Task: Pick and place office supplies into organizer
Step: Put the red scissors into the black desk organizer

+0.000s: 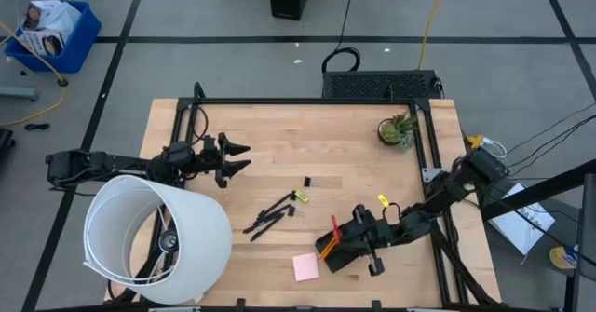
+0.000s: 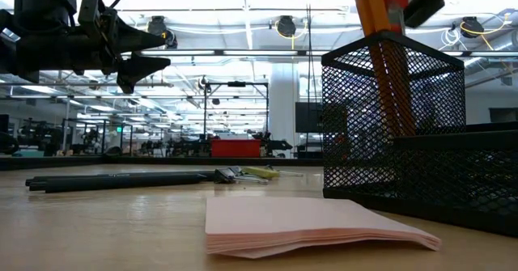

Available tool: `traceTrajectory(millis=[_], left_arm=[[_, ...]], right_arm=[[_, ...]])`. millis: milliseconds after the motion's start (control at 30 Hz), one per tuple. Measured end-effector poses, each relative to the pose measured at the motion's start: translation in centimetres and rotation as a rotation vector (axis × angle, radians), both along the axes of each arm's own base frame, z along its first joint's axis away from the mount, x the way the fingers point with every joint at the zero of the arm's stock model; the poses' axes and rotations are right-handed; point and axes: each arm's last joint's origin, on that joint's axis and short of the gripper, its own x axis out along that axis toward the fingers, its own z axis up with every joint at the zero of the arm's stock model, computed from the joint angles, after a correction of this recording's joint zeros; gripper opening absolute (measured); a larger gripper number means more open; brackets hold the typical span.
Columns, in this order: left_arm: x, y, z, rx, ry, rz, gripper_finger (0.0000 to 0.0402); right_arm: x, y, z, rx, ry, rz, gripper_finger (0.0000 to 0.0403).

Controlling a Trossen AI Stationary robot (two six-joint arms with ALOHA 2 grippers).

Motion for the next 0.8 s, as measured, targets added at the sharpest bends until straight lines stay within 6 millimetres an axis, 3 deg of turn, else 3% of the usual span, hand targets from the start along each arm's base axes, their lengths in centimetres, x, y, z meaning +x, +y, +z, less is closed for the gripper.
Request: traceTrajectory(millis=[267,800], left_arm=[[0.0,0.0,0.0,0.0,0.0,0.0,0.0253],[0.0,0.0,0.0,0.0,0.0,-0.001,0.0253]], right_arm=[[0.6,0.2,-2.2,0.038,0.08,0.016,0.0023],[0.8,0.1,-3.4,0.032,0.178,-0.026,0.005]])
